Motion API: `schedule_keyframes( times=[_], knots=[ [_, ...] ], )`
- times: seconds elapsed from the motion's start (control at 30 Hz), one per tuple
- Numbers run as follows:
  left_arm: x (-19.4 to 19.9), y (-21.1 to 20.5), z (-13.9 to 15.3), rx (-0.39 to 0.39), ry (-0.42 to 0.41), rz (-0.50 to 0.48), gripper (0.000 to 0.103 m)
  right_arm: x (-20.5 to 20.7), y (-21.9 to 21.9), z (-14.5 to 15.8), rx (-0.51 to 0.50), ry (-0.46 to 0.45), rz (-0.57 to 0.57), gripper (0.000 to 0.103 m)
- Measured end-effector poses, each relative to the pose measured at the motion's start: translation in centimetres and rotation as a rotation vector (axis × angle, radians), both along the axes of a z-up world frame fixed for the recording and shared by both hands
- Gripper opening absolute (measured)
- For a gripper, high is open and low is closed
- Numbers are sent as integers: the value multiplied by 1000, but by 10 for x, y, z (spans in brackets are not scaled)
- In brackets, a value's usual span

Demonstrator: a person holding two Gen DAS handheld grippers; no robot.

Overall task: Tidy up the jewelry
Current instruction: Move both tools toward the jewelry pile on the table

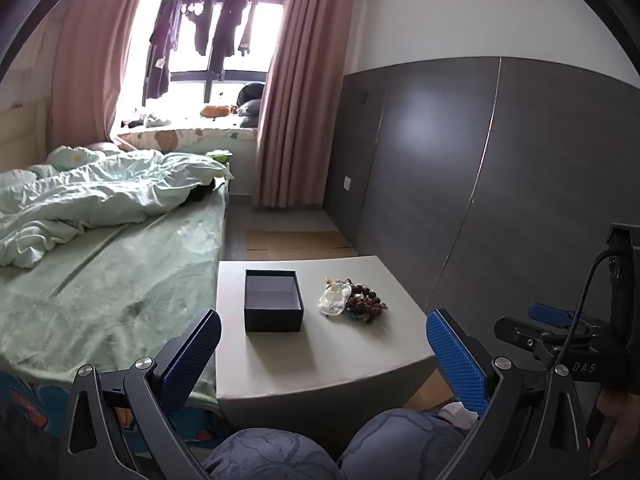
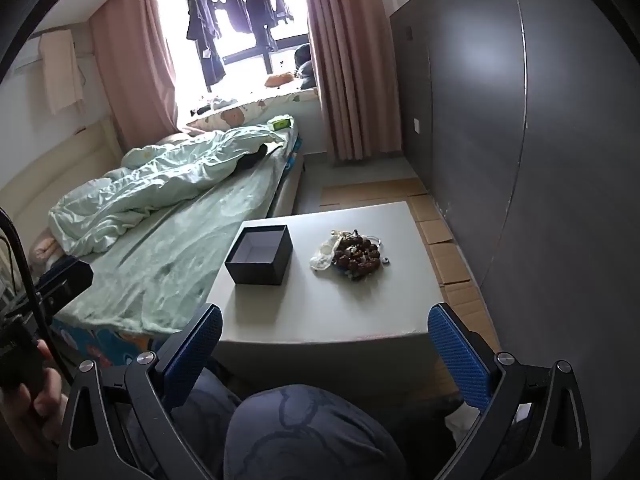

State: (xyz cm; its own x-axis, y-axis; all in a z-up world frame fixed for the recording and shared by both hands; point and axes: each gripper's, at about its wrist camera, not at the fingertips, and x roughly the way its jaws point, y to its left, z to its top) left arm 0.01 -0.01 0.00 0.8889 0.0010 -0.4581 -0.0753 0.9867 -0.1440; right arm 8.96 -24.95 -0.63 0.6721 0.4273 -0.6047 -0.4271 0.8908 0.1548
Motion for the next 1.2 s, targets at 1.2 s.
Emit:
schedule_keyframes(
  times=[1.2],
  knots=[
    [150, -11, -35, -22, 123, -175, 101, 109, -7, -33, 40, 58, -83, 103]
  ],
)
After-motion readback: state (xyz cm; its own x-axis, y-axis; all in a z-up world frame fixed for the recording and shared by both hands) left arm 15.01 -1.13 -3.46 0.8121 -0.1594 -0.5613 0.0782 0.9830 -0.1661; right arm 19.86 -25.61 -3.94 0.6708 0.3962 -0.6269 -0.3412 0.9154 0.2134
